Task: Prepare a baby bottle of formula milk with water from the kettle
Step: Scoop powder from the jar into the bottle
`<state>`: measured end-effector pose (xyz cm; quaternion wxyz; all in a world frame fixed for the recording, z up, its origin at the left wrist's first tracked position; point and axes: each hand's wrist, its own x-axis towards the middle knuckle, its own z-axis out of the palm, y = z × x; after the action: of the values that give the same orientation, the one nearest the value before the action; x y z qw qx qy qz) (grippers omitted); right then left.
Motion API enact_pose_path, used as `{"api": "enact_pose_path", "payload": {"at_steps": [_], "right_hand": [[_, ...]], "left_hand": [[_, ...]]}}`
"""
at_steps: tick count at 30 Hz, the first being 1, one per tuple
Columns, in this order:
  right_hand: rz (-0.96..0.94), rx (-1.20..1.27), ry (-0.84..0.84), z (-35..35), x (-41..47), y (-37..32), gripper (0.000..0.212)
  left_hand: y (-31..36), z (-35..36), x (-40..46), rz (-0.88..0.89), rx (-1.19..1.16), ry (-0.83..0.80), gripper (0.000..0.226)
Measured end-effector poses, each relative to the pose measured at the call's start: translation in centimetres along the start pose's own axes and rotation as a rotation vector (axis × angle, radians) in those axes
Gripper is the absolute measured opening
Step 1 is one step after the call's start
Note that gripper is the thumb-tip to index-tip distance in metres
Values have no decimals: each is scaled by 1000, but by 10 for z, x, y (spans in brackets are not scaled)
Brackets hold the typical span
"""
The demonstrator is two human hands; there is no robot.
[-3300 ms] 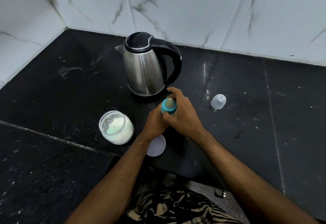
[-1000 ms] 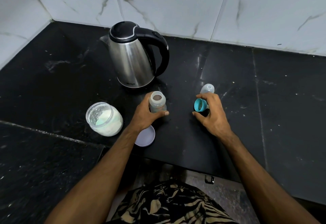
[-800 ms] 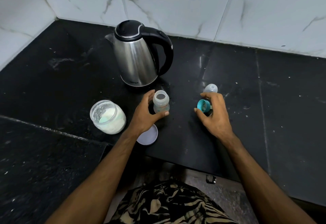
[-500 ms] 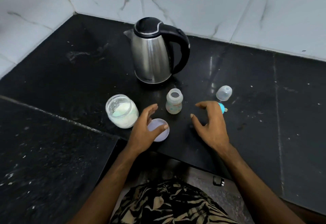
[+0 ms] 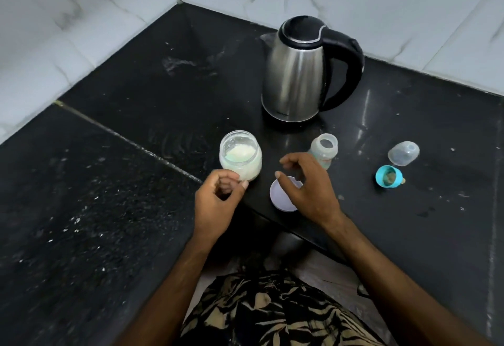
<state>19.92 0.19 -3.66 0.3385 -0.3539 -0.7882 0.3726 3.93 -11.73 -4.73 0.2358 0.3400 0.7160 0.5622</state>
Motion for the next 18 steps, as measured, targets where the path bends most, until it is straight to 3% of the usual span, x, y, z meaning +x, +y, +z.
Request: {"api": "enact_pose_path", "payload": {"at_steps": [3,6,9,11,15,18], "right_hand": [[-3,66,5,5,11,-11,19],[-24,101,-5,4,23,-25,18],[-142,10,-71,2,39,-36,14],[-225,-79,-163,1,52,-42,15],[-236,-323,-459,4,70,-57,23],[-197,-633,-707,9,78,-72,25]], "left_hand": [[-4,-11,8,-2,41,81,55],[-8,-17,25,-27,113,-40,94],[-10,-15,43,-43,136,-187,119],[-6,-12,50,-30,123,-240,119],[2,-5,52,100,77,-247,85],[0,-7,51,132,66,-255,85]]}}
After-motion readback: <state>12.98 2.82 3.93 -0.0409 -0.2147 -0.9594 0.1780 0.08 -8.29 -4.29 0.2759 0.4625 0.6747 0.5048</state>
